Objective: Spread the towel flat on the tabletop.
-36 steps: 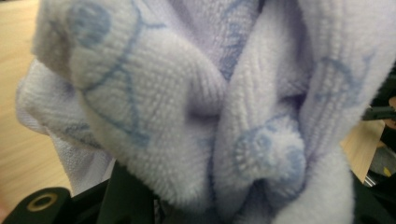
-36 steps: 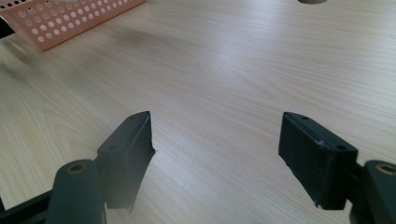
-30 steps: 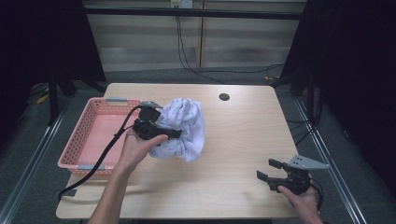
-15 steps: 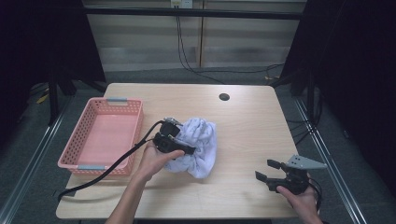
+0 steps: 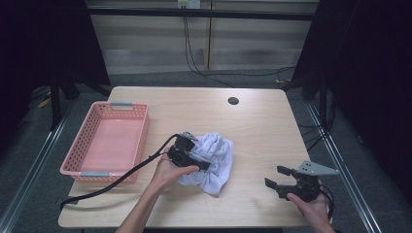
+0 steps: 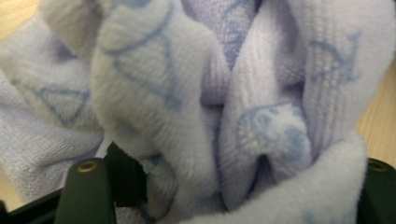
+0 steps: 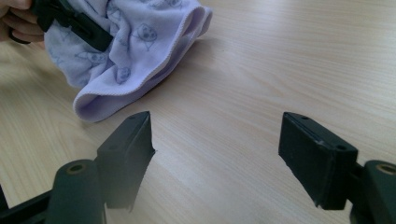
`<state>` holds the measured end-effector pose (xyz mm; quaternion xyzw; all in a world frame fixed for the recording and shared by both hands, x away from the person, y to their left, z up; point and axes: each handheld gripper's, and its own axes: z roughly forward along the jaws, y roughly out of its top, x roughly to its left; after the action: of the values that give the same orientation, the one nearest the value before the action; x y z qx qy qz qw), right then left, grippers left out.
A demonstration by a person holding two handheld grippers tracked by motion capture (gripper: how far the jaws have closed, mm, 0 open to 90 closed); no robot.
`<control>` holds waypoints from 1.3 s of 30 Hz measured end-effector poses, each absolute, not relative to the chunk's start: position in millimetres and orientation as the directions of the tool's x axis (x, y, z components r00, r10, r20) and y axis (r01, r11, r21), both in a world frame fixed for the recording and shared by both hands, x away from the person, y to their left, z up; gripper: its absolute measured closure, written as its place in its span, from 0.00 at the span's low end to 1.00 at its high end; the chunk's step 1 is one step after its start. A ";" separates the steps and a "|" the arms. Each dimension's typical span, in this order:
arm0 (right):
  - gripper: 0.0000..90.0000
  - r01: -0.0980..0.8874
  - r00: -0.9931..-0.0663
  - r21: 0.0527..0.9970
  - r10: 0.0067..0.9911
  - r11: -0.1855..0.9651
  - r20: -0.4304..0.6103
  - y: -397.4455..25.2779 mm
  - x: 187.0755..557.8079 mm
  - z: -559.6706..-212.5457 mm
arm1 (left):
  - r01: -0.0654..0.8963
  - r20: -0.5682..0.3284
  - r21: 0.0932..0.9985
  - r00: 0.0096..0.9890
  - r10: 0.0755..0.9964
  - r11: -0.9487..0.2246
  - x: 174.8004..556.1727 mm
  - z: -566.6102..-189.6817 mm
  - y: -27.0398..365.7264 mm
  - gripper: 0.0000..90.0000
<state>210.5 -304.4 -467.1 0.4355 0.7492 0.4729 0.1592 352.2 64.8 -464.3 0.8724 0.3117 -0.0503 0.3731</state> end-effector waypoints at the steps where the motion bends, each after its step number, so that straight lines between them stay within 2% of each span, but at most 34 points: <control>1: 0.29 0.503 -0.568 0.847 0.804 0.173 0.173 -303.8 211.2 -467.3 | 0.577 -0.317 0.624 0.803 0.504 -0.527 352.2 -462.6 66.2 0.26; 3: 0.29 0.504 -0.568 0.846 0.805 0.176 0.171 -302.9 211.2 -467.3 | 0.569 -0.295 0.632 0.805 0.515 -0.527 351.2 -458.9 68.3 0.25; 5: 0.29 0.494 -0.571 0.846 0.809 0.199 0.143 -299.9 210.3 -467.5 | 0.555 -0.276 0.639 0.812 0.514 -0.533 350.4 -454.1 71.2 0.17; 7: 0.29 0.490 -0.574 0.848 0.807 0.201 0.141 -298.2 210.1 -467.0 | 0.519 -0.244 0.648 0.834 0.494 -0.557 347.3 -448.1 73.6 0.19; 14: 0.29 0.485 -0.598 0.847 0.789 0.217 0.140 -289.6 209.5 -465.1 | 0.521 -0.217 0.651 0.825 0.522 -0.552 338.2 -437.1 80.2 0.19; 17: 0.29 0.481 -0.612 0.845 0.780 0.234 0.133 -285.9 208.7 -464.5 | 0.534 -0.270 0.683 0.819 0.507 -0.498 333.8 -433.5 91.5 0.18; 19: 0.29 0.485 -0.616 0.843 0.775 0.232 0.141 -285.3 209.1 -464.6 | 0.530 -0.248 0.688 0.814 0.525 -0.497 327.9 -431.5 99.0 0.19; 22: 0.30 0.490 -0.614 0.841 0.775 0.229 0.147 -284.3 209.9 -464.5 | 0.527 -0.254 0.705 0.812 0.525 -0.474 321.0 -427.5 107.3 0.21; 23: 0.30 0.496 -0.622 0.836 0.768 0.233 0.154 -280.1 212.6 -464.4 | 0.520 -0.251 0.719 0.813 0.526 -0.461 313.2 -424.3 113.0 0.27; 25: 0.31 0.496 -0.631 0.833 0.760 0.244 0.153 -274.5 214.7 -464.3 | 0.522 -0.249 0.726 0.807 0.535 -0.449 303.1 -421.3 119.8 0.28; 27: 0.31 0.493 -0.642 0.833 0.752 0.252 0.152 -268.0 217.0 -464.1 | 0.510 -0.224 0.724 0.811 0.540 -0.464 292.0 -419.7 125.7 0.36; 29: 0.32 0.491 -0.651 0.834 0.742 0.252 0.159 -262.0 219.7 -463.1 | 0.508 -0.209 0.726 0.805 0.555 -0.464 280.1 -419.3 131.5 0.38; 31: 0.34 0.482 -0.661 0.837 0.735 0.259 0.154 -255.4 222.7 -461.2 | 0.503 -0.202 0.736 0.802 0.562 -0.454 268.7 -419.3 137.8 0.46; 35: 0.36 0.468 -0.684 0.840 0.714 0.274 0.149 -240.2 234.2 -458.2 | 0.511 -0.210 0.742 0.792 0.573 -0.434 250.6 -422.9 144.5 0.55; 39: 0.36 0.463 -0.702 0.835 0.698 0.297 0.141 -223.4 251.1 -459.5 | 0.537 -0.254 0.747 0.775 0.580 -0.391 249.7 -434.7 147.9 0.57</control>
<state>251.1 -223.4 -459.5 0.3651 0.7954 0.4671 0.1260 249.7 147.9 -434.7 0.8336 0.3349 0.0241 0.4385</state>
